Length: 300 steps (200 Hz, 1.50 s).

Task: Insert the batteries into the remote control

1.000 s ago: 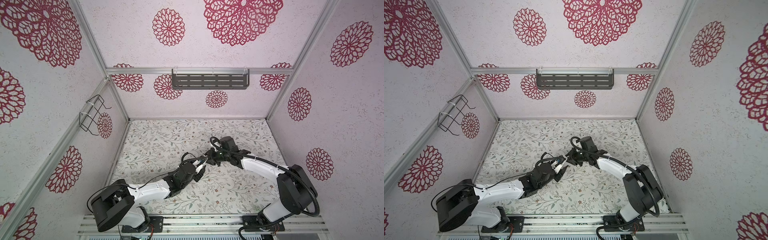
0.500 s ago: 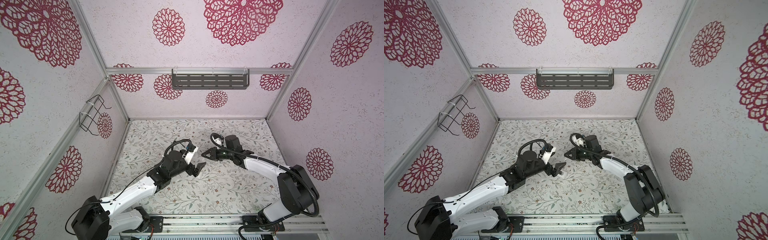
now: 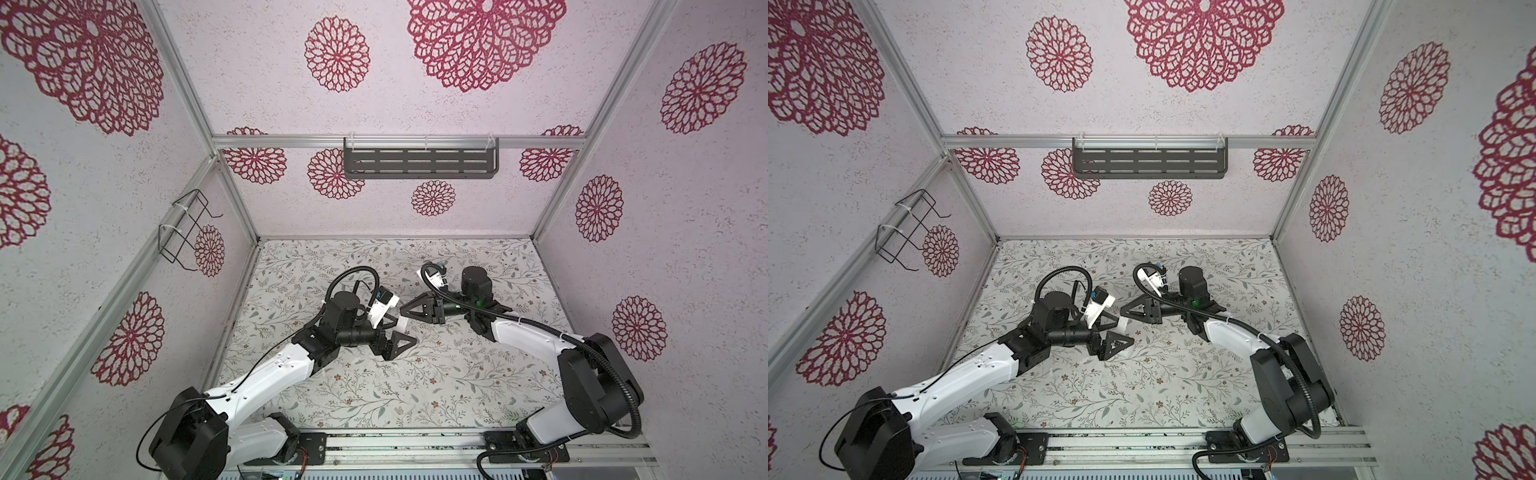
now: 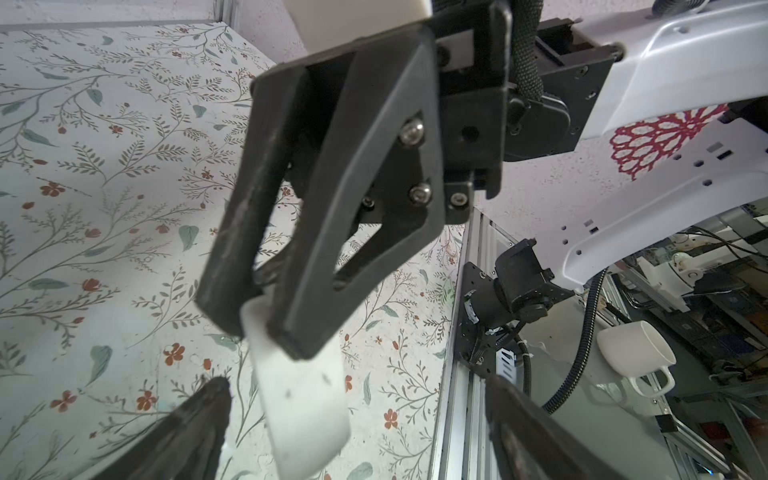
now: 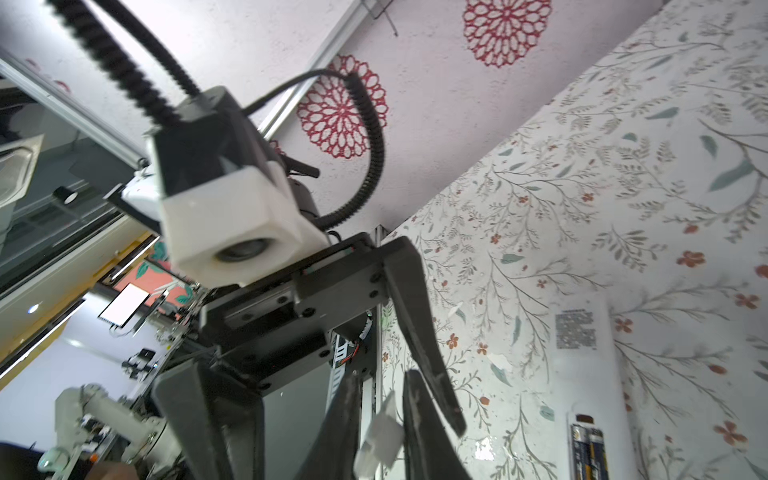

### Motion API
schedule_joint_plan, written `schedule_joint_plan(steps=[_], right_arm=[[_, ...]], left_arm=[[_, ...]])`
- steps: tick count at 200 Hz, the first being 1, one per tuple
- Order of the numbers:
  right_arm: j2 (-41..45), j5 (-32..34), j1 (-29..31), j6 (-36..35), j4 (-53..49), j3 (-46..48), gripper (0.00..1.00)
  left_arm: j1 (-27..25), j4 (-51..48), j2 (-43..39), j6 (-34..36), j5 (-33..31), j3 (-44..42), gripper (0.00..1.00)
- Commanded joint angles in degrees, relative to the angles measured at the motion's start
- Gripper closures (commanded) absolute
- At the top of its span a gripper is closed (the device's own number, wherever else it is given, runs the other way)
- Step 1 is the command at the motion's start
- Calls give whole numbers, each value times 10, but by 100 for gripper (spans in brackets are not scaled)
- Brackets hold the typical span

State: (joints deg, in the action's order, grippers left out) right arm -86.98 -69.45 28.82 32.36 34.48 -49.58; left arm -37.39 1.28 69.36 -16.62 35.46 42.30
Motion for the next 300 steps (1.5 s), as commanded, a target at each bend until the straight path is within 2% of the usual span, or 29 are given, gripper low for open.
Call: schedule_joint_plan(steps=[1, 17, 39, 66, 86, 106, 139, 163, 203, 225, 241, 258, 271, 300], right_arm=[[10, -65, -1, 4, 48, -5, 82], [14, -64, -2, -34, -6, -13, 83], [19, -79, 0, -82, -74, -26, 83], [23, -86, 0, -143, -152, -43, 83], [20, -72, 3, -193, -220, -63, 83], [17, -67, 13, -211, -248, -75, 84], [19, -58, 22, -220, -264, -81, 85], [22, -51, 26, -224, -267, -81, 86], [15, -43, 27, -219, -271, -92, 82], [11, -41, 26, -188, -240, -100, 74], [8, -35, 25, -178, -238, -109, 67], [10, -6, 18, -158, -235, -118, 48], [24, 54, 9, -126, -214, -114, 29], [42, 193, 1, -108, -285, -135, 27]], left_arm=[[5, -16, -23, 10, -16, 11, 3], [8, -18, -31, 12, -21, 11, 3], [14, -15, -22, 9, 7, 19, 0], [19, -4, 1, -1, 57, 29, 8], [20, 6, 17, -8, 75, 31, 18], [21, 14, 27, -10, 75, 32, 32], [22, 34, 37, -15, 72, 34, 47], [23, 51, 45, -20, 81, 36, 65], [26, 57, 49, -28, 92, 33, 88], [31, 71, 42, -37, 92, 22, 100], [37, 86, 35, -44, 88, 12, 100], [47, 107, 30, -58, 88, -3, 100], [54, 117, 27, -67, 85, -14, 100], [61, 146, 17, -84, 44, -40, 100]])
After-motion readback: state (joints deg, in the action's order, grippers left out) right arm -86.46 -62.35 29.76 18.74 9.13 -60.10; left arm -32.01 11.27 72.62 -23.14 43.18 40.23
